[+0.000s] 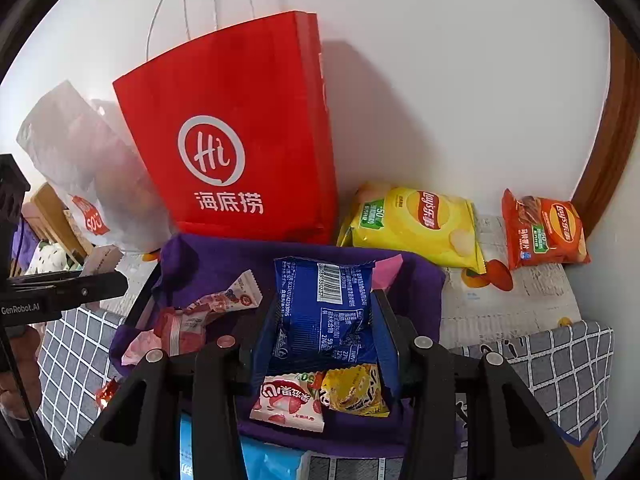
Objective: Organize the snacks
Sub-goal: 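Carry the blue packet with the right tool while the left tool carries the pale pink packet over the towel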
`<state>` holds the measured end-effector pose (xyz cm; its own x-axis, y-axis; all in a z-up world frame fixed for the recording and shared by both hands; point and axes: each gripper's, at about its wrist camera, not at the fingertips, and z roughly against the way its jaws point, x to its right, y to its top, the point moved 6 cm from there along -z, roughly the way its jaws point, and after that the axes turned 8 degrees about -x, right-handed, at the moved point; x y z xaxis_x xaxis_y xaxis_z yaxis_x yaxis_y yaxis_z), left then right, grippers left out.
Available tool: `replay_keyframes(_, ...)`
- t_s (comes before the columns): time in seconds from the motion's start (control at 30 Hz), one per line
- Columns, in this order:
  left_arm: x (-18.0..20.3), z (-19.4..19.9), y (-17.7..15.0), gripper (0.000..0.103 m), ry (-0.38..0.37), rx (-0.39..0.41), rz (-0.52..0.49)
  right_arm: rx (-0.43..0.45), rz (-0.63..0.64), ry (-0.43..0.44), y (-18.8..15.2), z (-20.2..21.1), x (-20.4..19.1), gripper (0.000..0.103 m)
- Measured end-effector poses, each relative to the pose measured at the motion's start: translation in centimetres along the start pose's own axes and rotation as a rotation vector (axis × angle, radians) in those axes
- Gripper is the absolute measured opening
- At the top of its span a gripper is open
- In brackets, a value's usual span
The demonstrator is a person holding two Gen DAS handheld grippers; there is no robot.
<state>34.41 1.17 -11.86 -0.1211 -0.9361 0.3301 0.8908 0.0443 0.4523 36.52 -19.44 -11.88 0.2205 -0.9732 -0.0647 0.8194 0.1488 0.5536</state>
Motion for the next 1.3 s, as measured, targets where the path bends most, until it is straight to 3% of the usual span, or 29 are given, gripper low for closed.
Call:
replay_keyframes(0.6,-1.5,-0.7,0.1,0.043,0.023,-0.022,0.038,-0.044,0.016,-0.006,-0.6,-1.6,-0.8,0.045)
replay_keyframes(1.07,-0.3,-2.3,-0.4,0.044,0.009,-0.069,0.006,-0.161,0.104,-0.023,-2.2,-4.5,-3.2,0.046)
replay_keyframes(1.3,-0.3,-3.0,-0.6,0.044,0.012,-0.093,0.009,-0.15,0.115,-0.049,-2.1,-4.2,-3.3,0.046)
